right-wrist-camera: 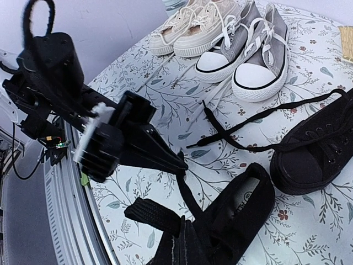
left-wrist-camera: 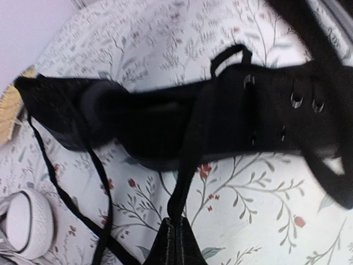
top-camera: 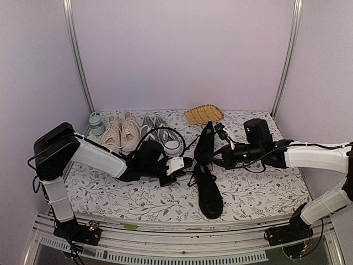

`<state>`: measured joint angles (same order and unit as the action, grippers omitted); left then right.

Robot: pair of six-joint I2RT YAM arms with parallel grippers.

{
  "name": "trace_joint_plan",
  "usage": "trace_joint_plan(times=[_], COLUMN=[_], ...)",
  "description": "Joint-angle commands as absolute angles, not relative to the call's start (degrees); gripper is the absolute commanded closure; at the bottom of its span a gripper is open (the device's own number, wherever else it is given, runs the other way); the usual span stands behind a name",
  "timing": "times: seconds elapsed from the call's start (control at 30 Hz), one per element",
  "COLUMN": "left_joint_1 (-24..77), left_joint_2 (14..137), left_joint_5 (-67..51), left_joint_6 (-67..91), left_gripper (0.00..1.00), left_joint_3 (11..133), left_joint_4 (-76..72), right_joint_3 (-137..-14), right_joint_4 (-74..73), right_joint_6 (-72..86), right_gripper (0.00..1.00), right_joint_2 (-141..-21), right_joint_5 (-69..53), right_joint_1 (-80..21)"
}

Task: Tie the shoes
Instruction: Pick up the shoelace from the center of the board, then cross the shoelace with the shoelace.

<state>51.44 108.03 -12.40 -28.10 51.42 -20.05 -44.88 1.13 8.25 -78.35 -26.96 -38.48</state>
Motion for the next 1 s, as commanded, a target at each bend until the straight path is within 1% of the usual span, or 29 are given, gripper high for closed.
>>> trace_joint_plan(times=[0.0,0.27,0.57,0.87,0.9,0.97], left_joint_1=[53.2,55.6,60.1,62.6,62.8,63.4], left_joint_2=[101.9,97.0,93.6,97.6,98.0,98.6], left_joint_5=[-15.3,-16.1,-14.2,-12.8,-12.8,-13.0], left_joint_6=[-21.8,-21.2,-22.7,-22.6,-23.0,-23.6], left_gripper=[1.0,1.0,1.0,1.0,0.97,0.76], left_joint_3=[50.2,47.2,47.5,48.5,48.9,49.4], left_joint_4=[-30.8,-29.2,-17.7,-14.0,-13.4,-12.4], right_joint_3=[-44.2,-42.8,-43.3,-43.5,-43.8,-44.1], right_joint_4=[7.4,13.0,14.2,13.4,12.9,11.8], right_joint_6=[12.4,20.6,22.9,22.5,22.4,22.2], right_gripper=[1.0,1.0,1.0,1.0,1.0,1.0], right_joint_2=[-78.8,-81.1,-85.4,-89.0,-89.5,-89.6], right_joint_5=[-29.5,-21.4,-25.6,-29.4,-29.5,-29.3], right_joint_1=[-38.0,-38.0,-38.0,-38.0,-38.0,-38.0])
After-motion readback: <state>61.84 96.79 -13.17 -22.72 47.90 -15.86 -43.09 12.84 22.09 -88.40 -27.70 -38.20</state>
